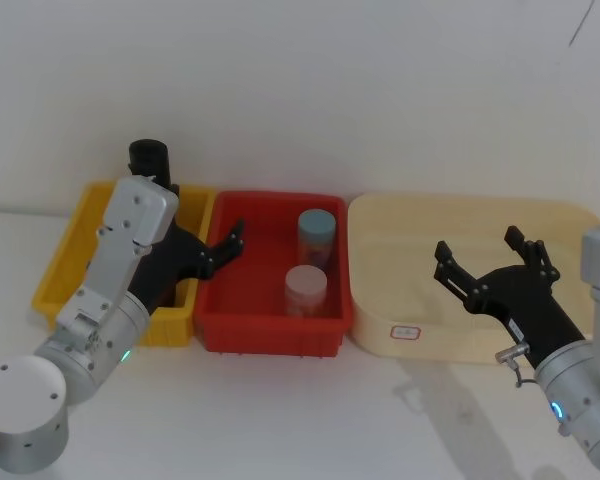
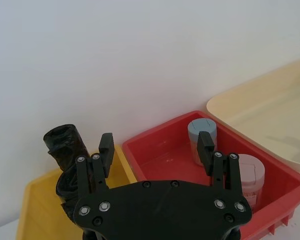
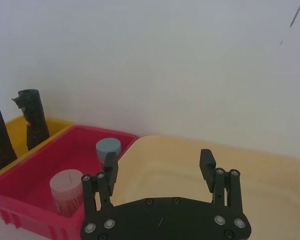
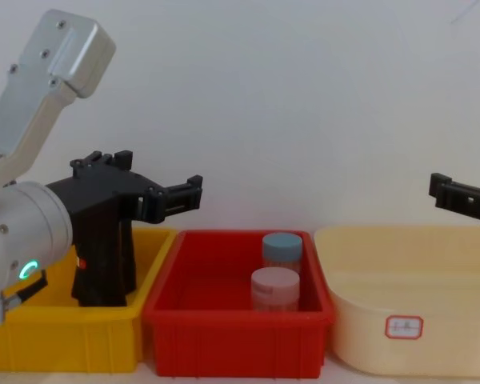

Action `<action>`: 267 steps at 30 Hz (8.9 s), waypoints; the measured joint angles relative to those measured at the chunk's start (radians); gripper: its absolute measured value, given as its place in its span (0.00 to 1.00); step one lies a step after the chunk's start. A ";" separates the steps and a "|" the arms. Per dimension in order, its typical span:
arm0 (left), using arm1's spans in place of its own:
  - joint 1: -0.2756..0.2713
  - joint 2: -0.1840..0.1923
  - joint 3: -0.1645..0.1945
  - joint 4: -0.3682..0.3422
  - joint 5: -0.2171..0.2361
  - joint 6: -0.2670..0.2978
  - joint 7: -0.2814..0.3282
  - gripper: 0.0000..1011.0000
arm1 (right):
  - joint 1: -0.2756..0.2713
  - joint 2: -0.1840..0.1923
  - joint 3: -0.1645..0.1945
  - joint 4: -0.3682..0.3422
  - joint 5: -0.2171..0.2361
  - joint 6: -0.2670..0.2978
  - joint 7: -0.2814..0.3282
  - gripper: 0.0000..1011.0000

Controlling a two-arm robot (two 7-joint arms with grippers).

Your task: Pick up the garbage bag with the one hand and transfer it to the other hand.

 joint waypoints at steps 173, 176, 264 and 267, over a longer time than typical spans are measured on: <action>-0.083 -0.072 -0.175 0.252 -0.044 0.188 -0.183 0.99 | 0.000 0.000 0.000 0.000 0.000 0.000 0.000 0.99; -0.084 -0.077 -0.175 0.259 -0.041 0.177 -0.184 0.99 | 0.000 0.000 0.000 0.000 0.000 0.000 0.000 0.99; -0.136 -0.135 -0.188 0.366 0.002 0.075 -0.191 0.37 | 0.282 -0.058 -0.127 0.134 0.055 0.353 0.152 0.99; -0.136 -0.135 -0.188 0.366 0.002 0.075 -0.191 0.37 | 0.308 -0.064 -0.147 0.152 0.058 0.385 0.166 0.99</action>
